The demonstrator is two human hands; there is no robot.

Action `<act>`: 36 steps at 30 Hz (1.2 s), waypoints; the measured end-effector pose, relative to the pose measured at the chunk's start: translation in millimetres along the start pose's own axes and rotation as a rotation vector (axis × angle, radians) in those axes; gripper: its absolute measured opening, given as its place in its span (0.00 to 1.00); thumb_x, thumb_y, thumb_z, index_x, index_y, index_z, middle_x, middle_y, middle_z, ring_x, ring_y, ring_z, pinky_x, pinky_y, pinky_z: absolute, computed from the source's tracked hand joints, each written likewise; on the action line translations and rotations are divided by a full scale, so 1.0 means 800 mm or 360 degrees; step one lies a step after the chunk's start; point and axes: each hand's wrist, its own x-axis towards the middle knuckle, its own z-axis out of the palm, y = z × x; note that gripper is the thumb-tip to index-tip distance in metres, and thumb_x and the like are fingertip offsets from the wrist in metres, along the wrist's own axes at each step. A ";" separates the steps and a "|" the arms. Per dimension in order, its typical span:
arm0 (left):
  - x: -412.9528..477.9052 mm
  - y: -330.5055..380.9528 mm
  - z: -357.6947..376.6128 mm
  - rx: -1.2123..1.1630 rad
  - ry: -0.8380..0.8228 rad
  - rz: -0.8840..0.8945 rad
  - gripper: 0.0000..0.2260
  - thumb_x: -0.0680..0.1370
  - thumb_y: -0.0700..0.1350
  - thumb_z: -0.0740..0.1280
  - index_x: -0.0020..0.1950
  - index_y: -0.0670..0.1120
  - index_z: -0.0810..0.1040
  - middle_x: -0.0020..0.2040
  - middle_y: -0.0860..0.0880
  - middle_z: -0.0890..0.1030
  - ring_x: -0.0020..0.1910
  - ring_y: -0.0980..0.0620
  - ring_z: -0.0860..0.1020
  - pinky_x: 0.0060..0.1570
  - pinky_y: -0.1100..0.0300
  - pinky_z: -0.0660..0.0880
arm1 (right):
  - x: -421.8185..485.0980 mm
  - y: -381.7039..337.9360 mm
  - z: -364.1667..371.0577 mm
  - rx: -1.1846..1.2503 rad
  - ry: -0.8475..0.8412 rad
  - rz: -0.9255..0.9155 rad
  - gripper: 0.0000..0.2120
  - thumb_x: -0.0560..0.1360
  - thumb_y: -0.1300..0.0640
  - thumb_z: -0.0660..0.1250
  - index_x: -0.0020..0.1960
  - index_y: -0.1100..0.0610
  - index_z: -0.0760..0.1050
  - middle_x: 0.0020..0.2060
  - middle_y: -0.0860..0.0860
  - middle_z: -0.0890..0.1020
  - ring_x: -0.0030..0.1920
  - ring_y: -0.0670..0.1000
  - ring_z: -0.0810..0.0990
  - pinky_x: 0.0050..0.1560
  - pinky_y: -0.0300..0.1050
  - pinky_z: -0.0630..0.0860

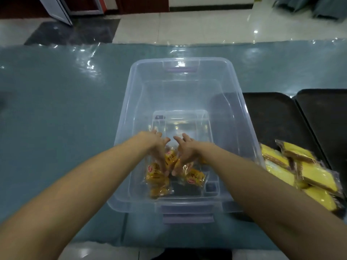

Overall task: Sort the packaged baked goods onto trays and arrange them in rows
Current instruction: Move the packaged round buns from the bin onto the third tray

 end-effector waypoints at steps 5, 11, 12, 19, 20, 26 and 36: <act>0.019 0.002 0.007 0.0022 0.0055 -0.0032 0.67 0.59 0.84 0.72 0.89 0.56 0.50 0.88 0.44 0.57 0.87 0.36 0.56 0.84 0.34 0.57 | 0.004 0.014 -0.006 -0.0178 -0.0014 0.0106 0.69 0.60 0.30 0.85 0.88 0.46 0.51 0.83 0.54 0.60 0.82 0.62 0.61 0.78 0.67 0.68; 0.041 0.022 0.014 0.0045 0.0091 0.0031 0.64 0.59 0.86 0.69 0.88 0.62 0.49 0.86 0.46 0.63 0.84 0.36 0.63 0.79 0.28 0.59 | -0.001 0.008 -0.001 -0.0499 -0.0187 0.0241 0.62 0.64 0.33 0.85 0.87 0.41 0.52 0.84 0.57 0.56 0.84 0.68 0.55 0.75 0.84 0.60; 0.045 0.029 0.017 0.0028 0.0073 0.0021 0.64 0.59 0.86 0.69 0.88 0.61 0.49 0.86 0.46 0.63 0.83 0.35 0.63 0.79 0.27 0.58 | -0.001 0.013 -0.002 -0.0494 -0.0191 0.0291 0.63 0.63 0.33 0.85 0.87 0.40 0.51 0.84 0.58 0.55 0.84 0.70 0.54 0.74 0.87 0.58; 0.057 0.043 0.014 -0.0100 0.0108 -0.0072 0.56 0.63 0.80 0.75 0.83 0.54 0.63 0.78 0.46 0.74 0.76 0.38 0.73 0.75 0.30 0.64 | 0.002 0.037 -0.006 -0.0422 -0.0205 0.0277 0.68 0.58 0.34 0.88 0.86 0.46 0.53 0.78 0.57 0.70 0.75 0.65 0.72 0.71 0.64 0.76; 0.057 0.039 0.013 -0.0137 0.0106 -0.0079 0.53 0.63 0.79 0.76 0.81 0.55 0.67 0.75 0.47 0.76 0.74 0.39 0.74 0.73 0.33 0.66 | 0.002 0.036 -0.006 -0.0402 -0.0214 0.0296 0.67 0.59 0.34 0.88 0.86 0.46 0.53 0.78 0.56 0.71 0.74 0.65 0.73 0.70 0.63 0.76; 0.059 0.037 0.012 -0.0145 0.0045 -0.0051 0.47 0.63 0.74 0.79 0.77 0.58 0.70 0.71 0.48 0.76 0.70 0.39 0.75 0.71 0.33 0.70 | 0.004 0.031 -0.004 -0.0369 -0.0231 0.0315 0.64 0.60 0.34 0.87 0.86 0.47 0.56 0.78 0.55 0.72 0.74 0.64 0.73 0.71 0.62 0.76; 0.047 0.029 -0.007 -0.0425 -0.0040 0.0083 0.37 0.72 0.59 0.83 0.78 0.50 0.76 0.66 0.47 0.81 0.60 0.43 0.82 0.62 0.48 0.83 | -0.026 0.031 -0.039 -0.0240 -0.0144 0.0280 0.62 0.58 0.39 0.90 0.83 0.48 0.62 0.72 0.53 0.76 0.64 0.62 0.80 0.60 0.59 0.85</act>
